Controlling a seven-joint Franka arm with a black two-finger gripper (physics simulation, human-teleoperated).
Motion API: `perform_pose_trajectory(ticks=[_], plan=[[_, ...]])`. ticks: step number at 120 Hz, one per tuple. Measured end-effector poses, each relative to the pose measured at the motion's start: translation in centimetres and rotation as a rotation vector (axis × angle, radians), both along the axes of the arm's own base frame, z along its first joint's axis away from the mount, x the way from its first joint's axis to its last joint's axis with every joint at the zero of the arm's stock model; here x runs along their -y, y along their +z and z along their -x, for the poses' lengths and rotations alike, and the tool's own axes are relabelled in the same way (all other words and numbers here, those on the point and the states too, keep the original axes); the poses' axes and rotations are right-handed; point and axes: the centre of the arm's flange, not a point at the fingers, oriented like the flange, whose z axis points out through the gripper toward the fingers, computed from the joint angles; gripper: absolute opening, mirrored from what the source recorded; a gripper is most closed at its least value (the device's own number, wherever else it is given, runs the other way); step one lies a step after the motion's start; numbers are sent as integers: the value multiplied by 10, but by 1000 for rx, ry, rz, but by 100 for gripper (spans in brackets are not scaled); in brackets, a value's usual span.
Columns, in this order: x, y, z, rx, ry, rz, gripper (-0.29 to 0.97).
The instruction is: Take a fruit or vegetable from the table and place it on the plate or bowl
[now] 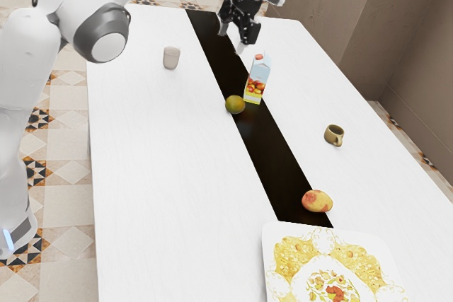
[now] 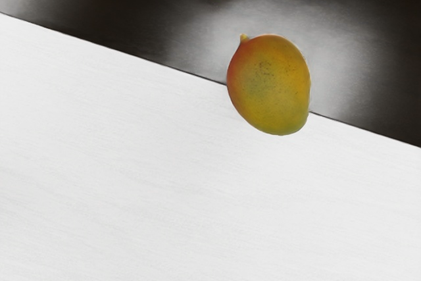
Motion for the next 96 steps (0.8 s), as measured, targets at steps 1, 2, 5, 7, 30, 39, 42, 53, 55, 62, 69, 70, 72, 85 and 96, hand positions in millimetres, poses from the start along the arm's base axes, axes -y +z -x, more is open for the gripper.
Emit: perform_pose_trajectory(ticks=[1, 2, 5, 7, 30, 39, 42, 53, 55, 62, 69, 70, 72, 85, 96], plan=[[-1, -5, -3, -3, 2, -1, 68], [-3, -9, -5, -5, 6, -3, 68], [-16, -22, -6, -10, 31, -4, 68], [-25, -30, -6, -11, 48, -3, 68], [-54, -96, -13, 17, 136, 55, 68], [-50, -110, -23, 48, 154, 91, 68], [-46, -112, -27, 62, 157, 104, 68], [-26, -117, -41, 100, 151, 150, 67], [-23, -117, -43, 105, 151, 155, 67], [-17, -124, -49, 110, 154, 167, 67], [-17, -136, -54, 103, 167, 170, 67], [-17, -138, -54, 102, 169, 170, 67], [-18, -141, -55, 101, 173, 170, 67], [-24, -156, -59, 97, 198, 163, 67], [-22, -160, -61, 98, 206, 161, 67]])
